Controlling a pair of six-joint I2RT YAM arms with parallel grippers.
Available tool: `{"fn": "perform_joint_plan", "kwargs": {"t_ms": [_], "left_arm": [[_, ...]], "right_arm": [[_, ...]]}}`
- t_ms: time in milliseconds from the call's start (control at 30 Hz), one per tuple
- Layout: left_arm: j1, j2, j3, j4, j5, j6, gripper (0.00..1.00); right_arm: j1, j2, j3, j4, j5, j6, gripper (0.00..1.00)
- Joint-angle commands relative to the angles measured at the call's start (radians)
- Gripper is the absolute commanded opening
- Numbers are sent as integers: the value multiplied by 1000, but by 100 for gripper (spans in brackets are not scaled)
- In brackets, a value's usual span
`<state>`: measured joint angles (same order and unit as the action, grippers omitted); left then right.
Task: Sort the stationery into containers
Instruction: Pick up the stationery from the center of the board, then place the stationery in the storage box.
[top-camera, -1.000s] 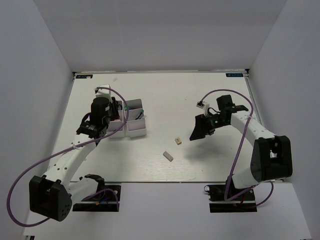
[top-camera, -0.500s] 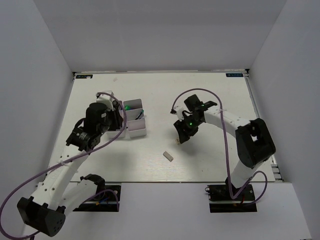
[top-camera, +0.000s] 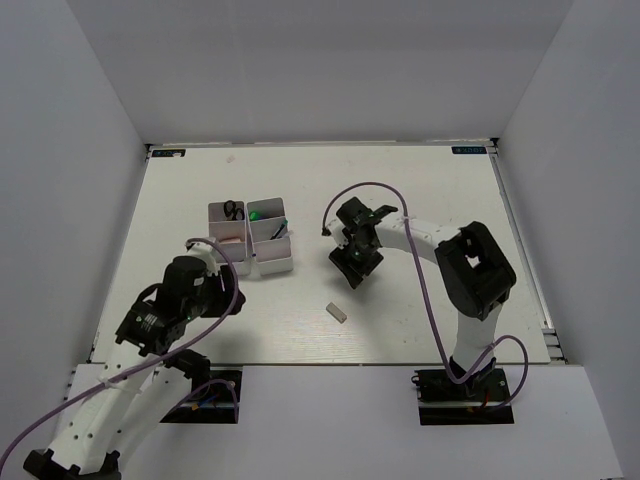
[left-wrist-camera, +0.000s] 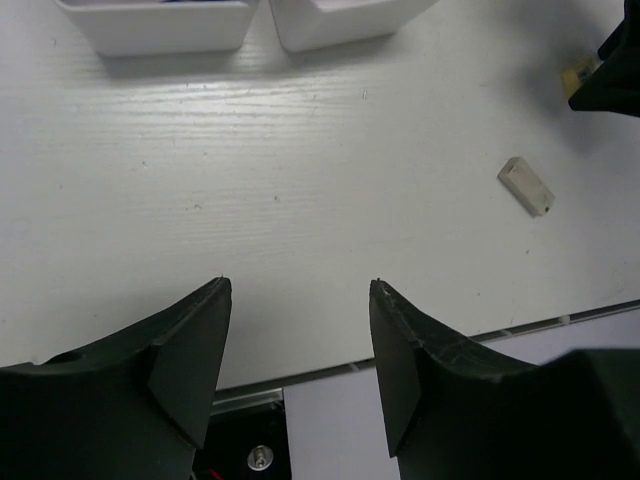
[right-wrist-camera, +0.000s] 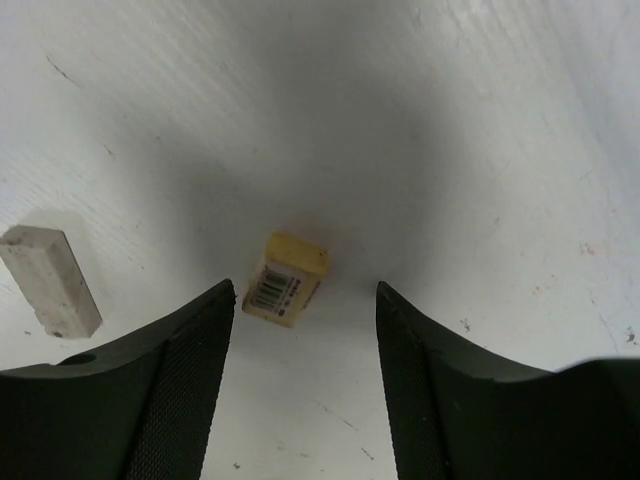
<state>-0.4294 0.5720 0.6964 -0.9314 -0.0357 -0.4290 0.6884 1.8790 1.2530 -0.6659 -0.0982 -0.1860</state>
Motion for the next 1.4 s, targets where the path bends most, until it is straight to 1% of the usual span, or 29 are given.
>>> {"fn": "perform_joint_plan", "kwargs": {"t_ms": [0,67,133,167,200,233,267,300,333,367,400,433,467,533,567,600,700,733,800,833,900,933,967,1000,1067,1133,1167,1333,1367], "left_arm": [[-3,-26,-12,-50,17,-24,68],[-5,-40,-17,-64,20,-27,68],[-5,-43,-21,-67,29,-30,68],[-5,-43,-23,-70,31,-33,66],[-3,-40,-24,-70,33,-34,64],[-3,-38,-26,-73,34,-36,62],[-3,-35,-28,-70,34,-36,58],[-3,-29,-29,-64,34,-36,55],[-3,-31,-29,-63,34,-34,52],[-3,-24,-32,-55,52,-34,44],[-3,-17,-35,-55,56,-33,40],[-5,-17,-34,-49,59,-34,37],[-3,-8,-35,-52,72,-33,32],[-3,-1,-29,-49,80,-36,31],[-5,-1,-28,-49,79,-37,31],[-2,0,-23,-50,77,-39,31],[-3,-9,-21,-58,56,-43,36],[-5,-9,-21,-67,56,-50,37],[-5,-12,-23,-75,54,-59,39],[-5,-12,-24,-79,56,-63,39],[-5,-11,-23,-93,53,-68,40],[-5,-12,-23,-95,51,-70,40],[-5,-11,-21,-98,46,-71,40],[-3,-11,-18,-104,45,-73,40],[-5,-9,-15,-104,40,-76,40],[-3,-9,-14,-107,40,-76,41],[-3,-9,-18,-107,42,-76,41],[-3,-11,-21,-115,42,-85,41],[-3,-11,-23,-119,40,-86,41]], "right_arm": [[22,40,48,12,42,34,63],[28,49,42,12,37,46,63],[34,54,36,23,40,48,57],[37,54,28,19,38,48,54],[39,58,26,17,41,51,44],[39,55,25,11,49,54,39],[40,54,11,5,51,56,35],[40,42,8,5,57,56,30],[40,37,0,2,63,60,22],[37,25,-1,-4,61,59,19],[37,19,-1,-9,61,59,15],[37,5,5,-20,54,56,9],[37,-12,14,-38,32,51,6],[40,-47,68,-72,-59,20,1],[40,-55,91,-102,-186,-18,0],[49,-67,168,-133,-233,-59,0],[74,-73,274,-158,-403,-131,0],[89,-64,323,-161,-422,-194,0],[108,-34,393,-150,-466,-222,0],[121,-20,437,-146,-474,-257,0],[138,37,499,-127,-475,-273,0],[155,54,563,-117,-471,-279,0],[161,98,581,-110,-460,-277,0],[168,109,598,-103,-402,-276,0],[198,153,651,-63,-353,-238,0],[223,179,664,-2,-222,-186,0],[243,186,678,2,-175,-182,0],[313,258,715,54,21,-142,0],[319,261,714,72,35,-138,0]]}}
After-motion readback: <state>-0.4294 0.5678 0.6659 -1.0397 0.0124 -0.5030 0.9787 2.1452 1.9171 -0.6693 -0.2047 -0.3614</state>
